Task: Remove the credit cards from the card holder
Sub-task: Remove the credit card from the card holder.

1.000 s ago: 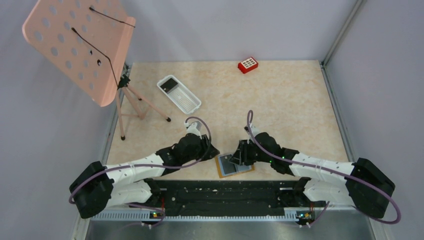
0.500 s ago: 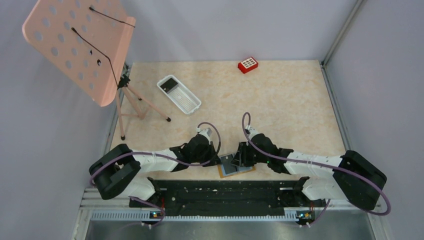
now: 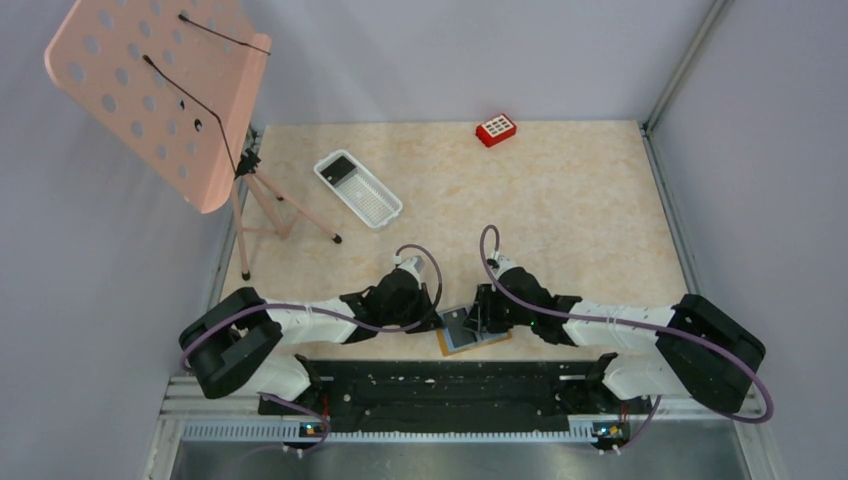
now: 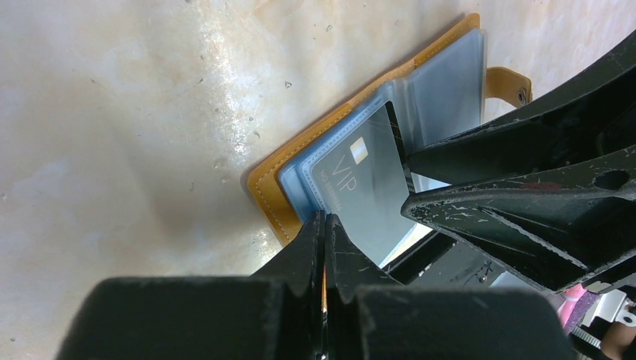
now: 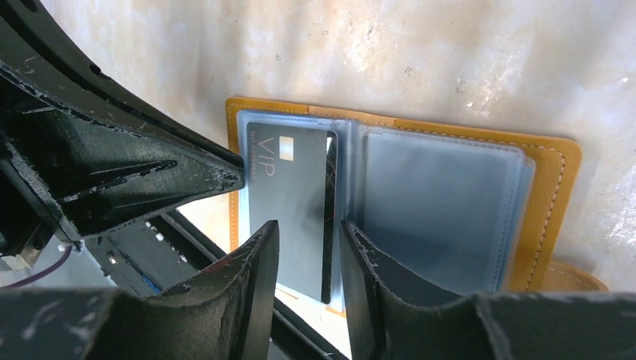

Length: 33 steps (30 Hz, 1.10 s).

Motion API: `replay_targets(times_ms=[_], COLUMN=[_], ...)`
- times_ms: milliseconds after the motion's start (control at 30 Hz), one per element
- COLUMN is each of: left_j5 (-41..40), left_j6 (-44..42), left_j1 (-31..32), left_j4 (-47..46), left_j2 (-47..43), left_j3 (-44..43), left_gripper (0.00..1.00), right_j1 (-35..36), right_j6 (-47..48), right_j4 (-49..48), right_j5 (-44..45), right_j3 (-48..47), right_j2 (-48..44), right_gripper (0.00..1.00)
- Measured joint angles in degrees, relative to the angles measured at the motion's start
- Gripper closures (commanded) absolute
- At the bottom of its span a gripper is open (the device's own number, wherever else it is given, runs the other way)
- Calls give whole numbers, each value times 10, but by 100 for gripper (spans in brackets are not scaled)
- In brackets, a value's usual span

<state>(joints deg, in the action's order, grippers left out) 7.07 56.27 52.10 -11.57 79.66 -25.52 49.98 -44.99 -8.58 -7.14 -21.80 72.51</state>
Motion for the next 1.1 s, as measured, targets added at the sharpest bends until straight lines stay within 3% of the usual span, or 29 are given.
replay_targets(times_ms=[400, 533, 733, 1100], left_j5=[0, 0, 0, -7], left_j6=[0, -1, -3, -7], left_j1=[1, 1, 1, 1], left_j4=[0, 0, 0, 20], left_j2=[0, 0, 0, 10], left_j3=[0, 0, 0, -18], left_gripper=[100, 100, 100, 100], right_j1=[-3, -11, -24, -47], right_j6=[-3, -10, -23, -31], right_j4=[-20, -36, -83, -107], right_j5=[-16, -31, -52, -91], right_j3=[0, 5, 50, 86], right_j2=[12, 16, 3, -48], right_gripper=[63, 72, 100, 100])
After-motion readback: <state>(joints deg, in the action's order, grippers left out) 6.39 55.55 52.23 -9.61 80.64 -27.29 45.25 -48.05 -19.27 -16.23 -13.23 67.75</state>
